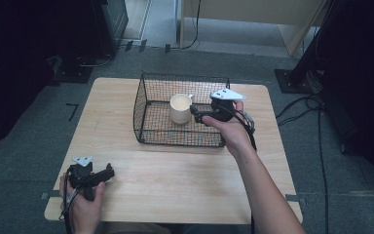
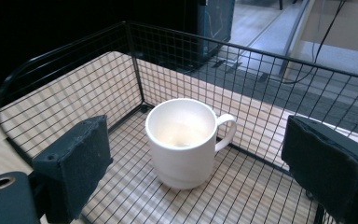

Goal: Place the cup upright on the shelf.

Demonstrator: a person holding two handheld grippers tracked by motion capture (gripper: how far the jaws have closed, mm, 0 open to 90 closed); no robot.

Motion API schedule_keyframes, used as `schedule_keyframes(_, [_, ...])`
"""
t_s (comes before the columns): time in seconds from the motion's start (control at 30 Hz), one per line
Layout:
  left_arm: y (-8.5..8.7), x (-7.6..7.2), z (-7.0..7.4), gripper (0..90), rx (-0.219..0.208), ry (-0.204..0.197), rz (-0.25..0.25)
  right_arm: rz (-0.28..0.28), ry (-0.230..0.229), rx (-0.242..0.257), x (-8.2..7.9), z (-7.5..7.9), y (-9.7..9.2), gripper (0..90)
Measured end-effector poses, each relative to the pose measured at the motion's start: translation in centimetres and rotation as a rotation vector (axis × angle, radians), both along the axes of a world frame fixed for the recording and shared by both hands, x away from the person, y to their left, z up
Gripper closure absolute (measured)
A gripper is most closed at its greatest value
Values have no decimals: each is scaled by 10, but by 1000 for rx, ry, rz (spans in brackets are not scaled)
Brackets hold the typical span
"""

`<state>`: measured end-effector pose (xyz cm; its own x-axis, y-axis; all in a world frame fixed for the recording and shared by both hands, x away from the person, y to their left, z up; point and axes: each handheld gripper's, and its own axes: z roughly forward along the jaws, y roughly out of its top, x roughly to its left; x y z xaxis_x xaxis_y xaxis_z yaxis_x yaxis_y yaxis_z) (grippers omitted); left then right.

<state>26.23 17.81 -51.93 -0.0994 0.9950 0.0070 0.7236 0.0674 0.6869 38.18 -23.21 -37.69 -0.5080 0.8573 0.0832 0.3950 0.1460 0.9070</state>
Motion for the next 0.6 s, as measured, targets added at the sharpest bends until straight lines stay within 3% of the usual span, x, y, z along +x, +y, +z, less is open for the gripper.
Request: schedule_keyframes(0.6, [0, 0, 0, 0, 0, 0, 0, 65, -4, -3, -63, -22, -34, 37])
